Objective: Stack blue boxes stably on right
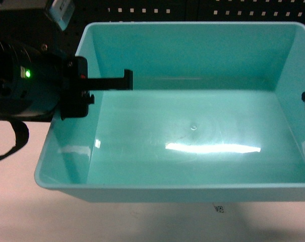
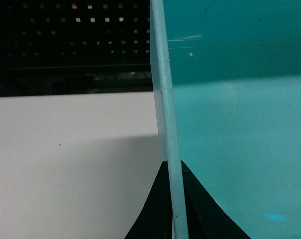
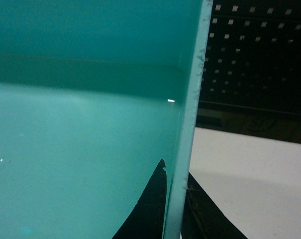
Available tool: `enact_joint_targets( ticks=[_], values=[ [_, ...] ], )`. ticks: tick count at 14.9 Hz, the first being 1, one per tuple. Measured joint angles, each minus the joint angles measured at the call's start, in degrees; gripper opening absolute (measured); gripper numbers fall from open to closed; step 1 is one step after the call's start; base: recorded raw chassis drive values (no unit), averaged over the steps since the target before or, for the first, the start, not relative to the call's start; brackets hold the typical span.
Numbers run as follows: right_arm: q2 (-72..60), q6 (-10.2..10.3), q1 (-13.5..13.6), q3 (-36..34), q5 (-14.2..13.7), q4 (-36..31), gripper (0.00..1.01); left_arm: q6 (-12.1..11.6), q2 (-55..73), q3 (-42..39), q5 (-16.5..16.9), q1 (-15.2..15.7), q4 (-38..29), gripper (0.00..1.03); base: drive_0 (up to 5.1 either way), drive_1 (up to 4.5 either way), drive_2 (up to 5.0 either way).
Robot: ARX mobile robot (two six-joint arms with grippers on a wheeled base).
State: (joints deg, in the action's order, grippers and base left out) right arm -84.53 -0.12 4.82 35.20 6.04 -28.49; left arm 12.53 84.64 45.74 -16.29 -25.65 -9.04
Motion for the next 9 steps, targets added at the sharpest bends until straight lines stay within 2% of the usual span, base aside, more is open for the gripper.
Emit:
enact_joint_targets(
  ticks=[1,9],
  values=[
    [2.5,-0.1,-0.1,1.4,0.0,1.1,0.07,-0.8,-1.6,1.0,-0.2,-0.1,0.0,0.02,0.0,0.00,0.0],
    [4.7,0.0,-0.4,1.4,0.3,1.8,0.07,-0.7,-2.2,0.2,-0.2,0.0,-1.4,0.02,0.0,0.00,0.0]
  ],
)
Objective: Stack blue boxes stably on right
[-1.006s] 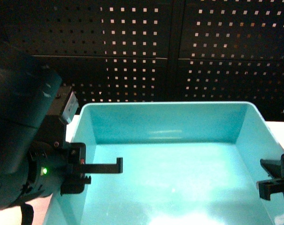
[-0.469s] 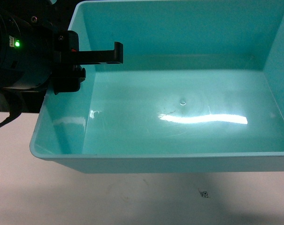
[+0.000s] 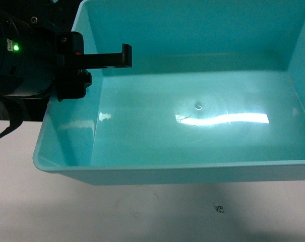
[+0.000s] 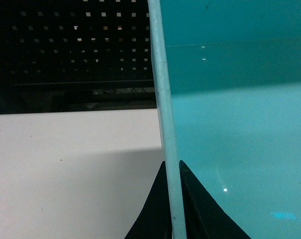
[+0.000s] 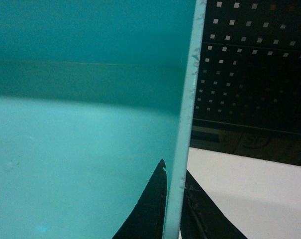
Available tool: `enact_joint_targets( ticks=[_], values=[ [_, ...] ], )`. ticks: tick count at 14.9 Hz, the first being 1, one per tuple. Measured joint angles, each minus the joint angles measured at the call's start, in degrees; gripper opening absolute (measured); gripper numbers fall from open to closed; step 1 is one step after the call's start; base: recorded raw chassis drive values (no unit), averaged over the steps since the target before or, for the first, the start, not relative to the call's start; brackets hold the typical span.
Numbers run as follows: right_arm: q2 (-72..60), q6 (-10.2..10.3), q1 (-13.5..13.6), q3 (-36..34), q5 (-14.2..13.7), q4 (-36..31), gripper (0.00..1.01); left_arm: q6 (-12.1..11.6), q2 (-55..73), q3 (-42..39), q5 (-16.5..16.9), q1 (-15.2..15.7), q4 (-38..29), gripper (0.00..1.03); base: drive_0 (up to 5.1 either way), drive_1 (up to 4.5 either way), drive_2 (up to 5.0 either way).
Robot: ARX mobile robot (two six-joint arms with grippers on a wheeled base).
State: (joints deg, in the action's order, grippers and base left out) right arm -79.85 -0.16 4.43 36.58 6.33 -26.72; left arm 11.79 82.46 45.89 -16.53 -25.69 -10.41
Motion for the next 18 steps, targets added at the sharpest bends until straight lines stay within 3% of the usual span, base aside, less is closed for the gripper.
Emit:
enact_joint_targets(
  ticks=[3,6,18],
  values=[
    [0.1,0.0,-0.1,0.0,0.0,-1.1,0.07,-0.4,0.0,-0.7,-0.6,-0.2,-2.3,0.02,0.0,0.00,0.0],
    [0.2,0.0,-0.3,0.0,-0.1,-2.9,0.07,-2.8,-0.8,-1.4,-2.1,-0.4,-4.7,0.02,0.0,0.00,0.0],
    [0.2,0.1,-0.3,0.0,-0.1,-2.8,0.07,-2.9,-0.9,-1.5,-2.2,-0.4,-4.7,0.02,-1.6,-1.64,-1.6]
  ],
)
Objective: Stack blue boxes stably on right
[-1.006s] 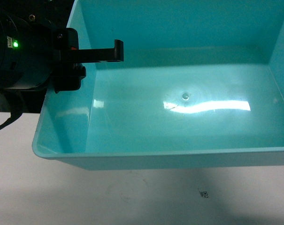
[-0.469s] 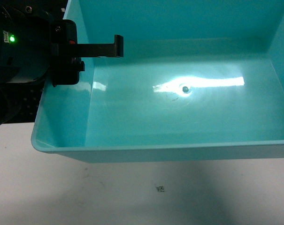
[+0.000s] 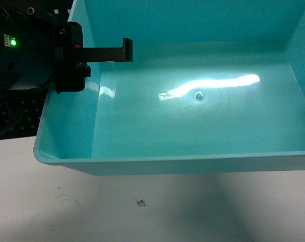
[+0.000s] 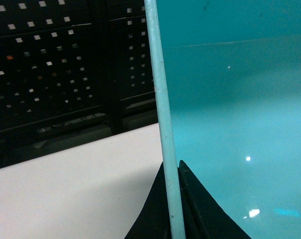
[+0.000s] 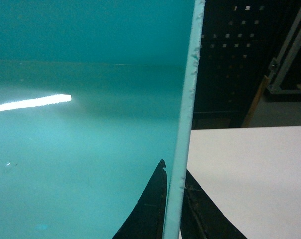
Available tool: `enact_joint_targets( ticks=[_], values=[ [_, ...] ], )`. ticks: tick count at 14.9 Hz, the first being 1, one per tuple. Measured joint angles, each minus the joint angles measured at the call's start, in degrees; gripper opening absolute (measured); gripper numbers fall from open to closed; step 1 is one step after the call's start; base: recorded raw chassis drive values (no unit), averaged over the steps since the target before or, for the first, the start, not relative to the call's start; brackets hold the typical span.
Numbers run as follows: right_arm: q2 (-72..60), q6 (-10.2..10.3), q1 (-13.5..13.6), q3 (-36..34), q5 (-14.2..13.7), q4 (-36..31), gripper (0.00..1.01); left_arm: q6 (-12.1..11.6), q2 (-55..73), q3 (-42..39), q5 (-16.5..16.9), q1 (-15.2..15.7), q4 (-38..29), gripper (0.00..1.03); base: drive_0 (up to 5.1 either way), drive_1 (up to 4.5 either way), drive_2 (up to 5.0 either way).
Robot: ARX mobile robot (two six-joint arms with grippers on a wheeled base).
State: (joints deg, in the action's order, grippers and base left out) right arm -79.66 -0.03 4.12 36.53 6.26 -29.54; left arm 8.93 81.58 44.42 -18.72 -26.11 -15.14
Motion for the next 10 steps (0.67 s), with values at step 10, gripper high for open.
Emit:
enact_joint_targets(
  ticks=[10],
  values=[
    [0.0,0.0,0.0,0.0,0.0,0.0,0.07,0.0,0.0,0.0,0.0,0.0,0.0,0.02,-1.6,-1.59,-1.6]
  ],
)
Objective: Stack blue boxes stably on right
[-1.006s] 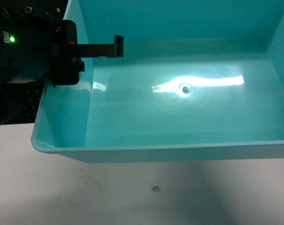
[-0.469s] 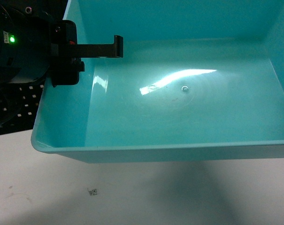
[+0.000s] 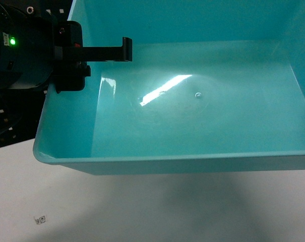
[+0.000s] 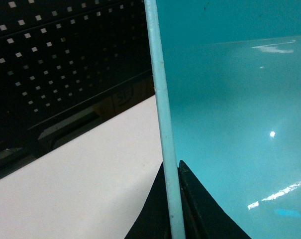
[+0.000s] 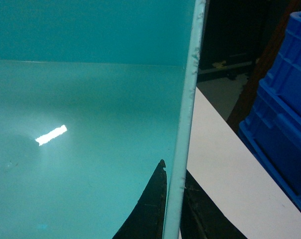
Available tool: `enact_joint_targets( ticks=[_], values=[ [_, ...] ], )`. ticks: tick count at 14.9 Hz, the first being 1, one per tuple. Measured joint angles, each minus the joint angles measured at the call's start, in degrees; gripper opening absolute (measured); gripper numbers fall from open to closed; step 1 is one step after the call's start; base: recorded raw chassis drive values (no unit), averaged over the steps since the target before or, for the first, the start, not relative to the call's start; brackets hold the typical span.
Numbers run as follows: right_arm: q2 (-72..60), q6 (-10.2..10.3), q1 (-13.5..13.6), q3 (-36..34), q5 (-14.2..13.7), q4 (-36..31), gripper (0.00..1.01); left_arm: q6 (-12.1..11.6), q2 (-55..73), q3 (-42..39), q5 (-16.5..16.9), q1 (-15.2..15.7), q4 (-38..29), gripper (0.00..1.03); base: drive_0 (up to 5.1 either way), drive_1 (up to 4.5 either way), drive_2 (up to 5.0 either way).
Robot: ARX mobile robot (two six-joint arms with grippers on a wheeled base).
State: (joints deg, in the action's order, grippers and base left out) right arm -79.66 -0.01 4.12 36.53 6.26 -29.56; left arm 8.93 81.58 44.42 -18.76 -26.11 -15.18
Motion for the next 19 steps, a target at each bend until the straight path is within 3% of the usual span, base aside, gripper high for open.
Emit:
enact_joint_targets(
  ticks=[19],
  values=[
    [0.0,0.0,0.0,0.0,0.0,0.0,0.07,0.0,0.0,0.0,0.0,0.0,0.0,0.02,-1.6,-1.62,-1.6]
  ],
)
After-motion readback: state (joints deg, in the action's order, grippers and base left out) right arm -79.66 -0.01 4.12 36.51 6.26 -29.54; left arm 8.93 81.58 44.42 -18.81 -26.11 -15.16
